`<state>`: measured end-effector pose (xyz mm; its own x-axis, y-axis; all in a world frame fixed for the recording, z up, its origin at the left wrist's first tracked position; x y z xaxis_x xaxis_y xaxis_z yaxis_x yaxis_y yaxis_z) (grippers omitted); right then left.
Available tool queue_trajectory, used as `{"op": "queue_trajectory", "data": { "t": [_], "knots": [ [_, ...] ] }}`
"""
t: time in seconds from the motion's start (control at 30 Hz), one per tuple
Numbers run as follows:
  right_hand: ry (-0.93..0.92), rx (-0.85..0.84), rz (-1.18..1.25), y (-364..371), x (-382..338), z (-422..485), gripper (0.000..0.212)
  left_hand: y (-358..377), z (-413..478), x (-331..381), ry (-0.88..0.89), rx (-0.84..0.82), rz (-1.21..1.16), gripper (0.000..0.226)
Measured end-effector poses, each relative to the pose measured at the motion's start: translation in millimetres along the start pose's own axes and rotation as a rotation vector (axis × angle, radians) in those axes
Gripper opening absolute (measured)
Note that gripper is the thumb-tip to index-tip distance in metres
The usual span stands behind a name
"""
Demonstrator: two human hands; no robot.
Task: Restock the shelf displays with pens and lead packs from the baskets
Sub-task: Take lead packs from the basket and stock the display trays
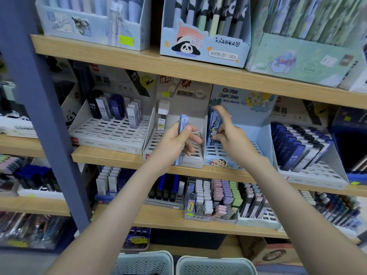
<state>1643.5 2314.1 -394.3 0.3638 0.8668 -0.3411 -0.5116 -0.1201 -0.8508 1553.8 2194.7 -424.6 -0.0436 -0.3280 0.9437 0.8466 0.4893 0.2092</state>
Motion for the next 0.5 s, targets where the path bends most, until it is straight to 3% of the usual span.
{"op": "queue_trajectory", "data": {
  "t": [0.2, 0.5],
  "knots": [
    [0.002, -0.027, -0.122, -1.0, -2.1, 2.7, 0.076, 2.1, 0.3, -1.0, -0.008, 0.002, 0.001, 0.019],
    [0.056, 0.129, 0.140, -4.3, 14.2, -7.2, 0.072, 0.9, -3.2, 0.6, -0.003, 0.012, -0.005, 0.021]
  ]
}}
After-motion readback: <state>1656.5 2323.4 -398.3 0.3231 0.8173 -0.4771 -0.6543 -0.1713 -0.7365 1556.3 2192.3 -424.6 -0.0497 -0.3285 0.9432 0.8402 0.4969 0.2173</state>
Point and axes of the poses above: each hand's wrist, its own z-axis towards the middle knuckle, its own y-axis out of the palm, x = y × z, the point moved 9 cm from there along z, towards the middle knuckle, and after that the axes turned 7 degrees about -z, right-handed, at the moved point
